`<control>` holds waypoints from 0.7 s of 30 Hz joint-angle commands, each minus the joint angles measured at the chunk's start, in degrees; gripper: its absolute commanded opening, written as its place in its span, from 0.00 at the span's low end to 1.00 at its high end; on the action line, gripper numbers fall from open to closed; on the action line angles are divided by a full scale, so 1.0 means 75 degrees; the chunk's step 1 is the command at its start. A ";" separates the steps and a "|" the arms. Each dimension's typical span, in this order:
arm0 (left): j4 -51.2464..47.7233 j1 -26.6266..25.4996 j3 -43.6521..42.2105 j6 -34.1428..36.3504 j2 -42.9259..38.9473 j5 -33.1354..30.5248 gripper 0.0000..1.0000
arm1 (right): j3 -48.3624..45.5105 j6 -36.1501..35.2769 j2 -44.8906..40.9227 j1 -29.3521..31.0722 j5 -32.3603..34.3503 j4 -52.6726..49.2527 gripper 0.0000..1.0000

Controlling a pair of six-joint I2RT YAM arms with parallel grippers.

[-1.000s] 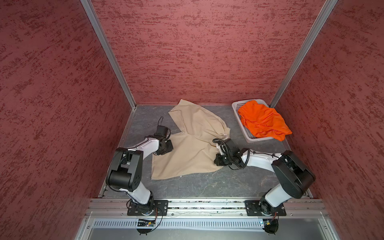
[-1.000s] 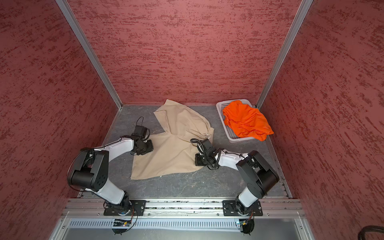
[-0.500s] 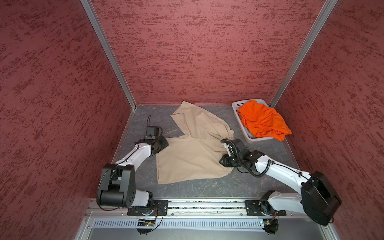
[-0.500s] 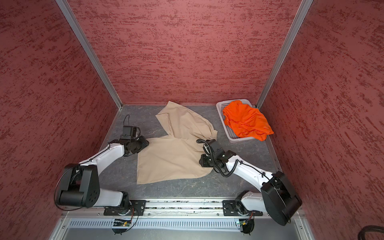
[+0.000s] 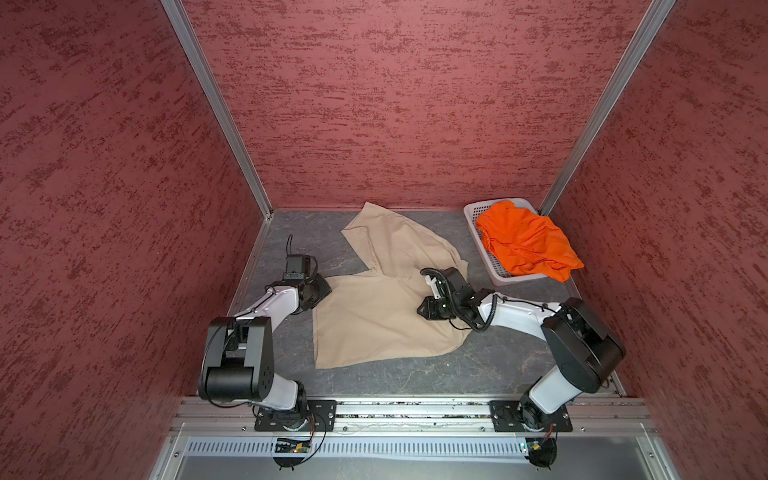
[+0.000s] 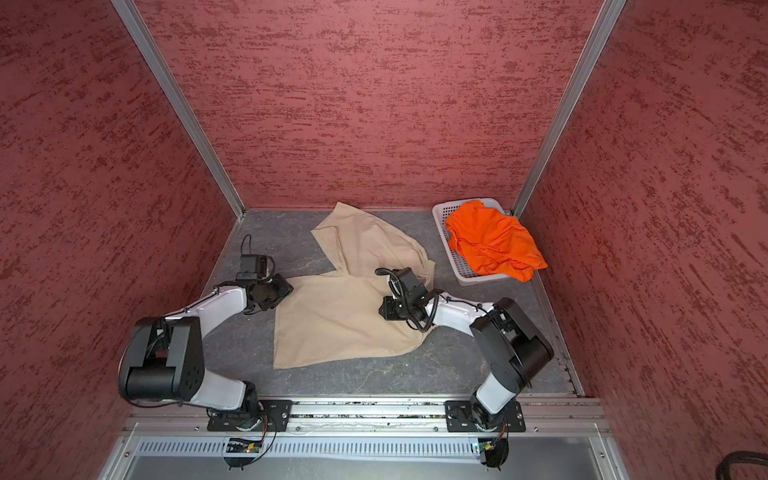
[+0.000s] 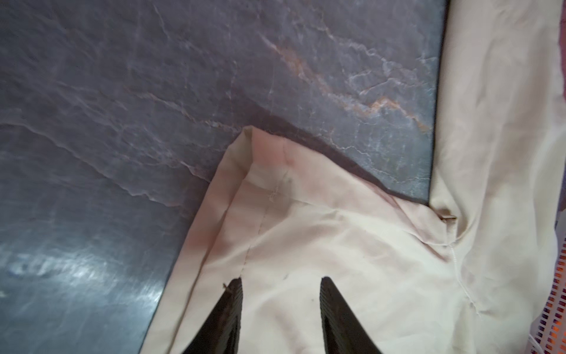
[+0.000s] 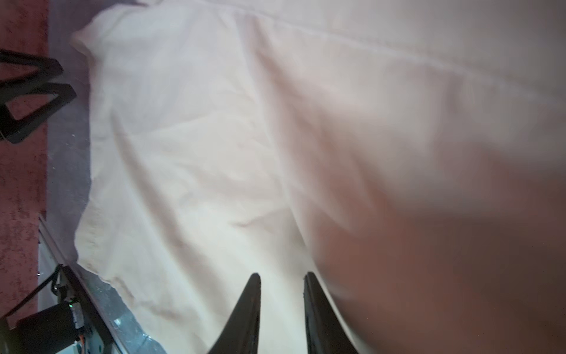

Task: Fold and stack the shorts

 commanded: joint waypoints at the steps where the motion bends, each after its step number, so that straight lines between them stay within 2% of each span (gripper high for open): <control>1: 0.0421 0.0116 0.0013 -0.0135 0.0368 0.0048 0.42 | -0.0530 0.0178 -0.0201 0.0030 0.0073 0.0213 0.27; 5: 0.0448 0.0129 -0.0062 -0.0179 0.0374 0.0011 0.42 | -0.1576 0.0280 -0.0792 0.0030 0.0275 -0.0273 0.27; 9: 0.0288 0.0113 -0.0125 -0.0200 -0.0246 -0.0010 0.43 | -0.1716 0.0211 -0.1734 0.0031 0.0412 -0.1061 0.30; 12: 0.0032 0.0100 -0.0027 -0.0176 -0.0811 -0.0041 0.45 | -0.0880 0.0012 -0.2124 0.0031 0.0569 -0.1346 0.36; 14: -0.0160 0.0095 0.0088 -0.0109 -0.1165 -0.0103 0.46 | -0.0037 -0.0206 -0.1909 0.0030 0.0519 -0.1130 0.41; 17: -0.0372 0.0115 0.0273 0.0042 -0.1534 -0.0110 0.48 | 0.1313 -0.0561 -0.0996 0.0030 0.0397 -0.0605 0.50; 21: -0.0388 0.0117 0.0471 0.0175 -0.1671 -0.0039 0.50 | 0.3033 -0.0943 0.0443 0.0030 0.0239 0.0115 0.57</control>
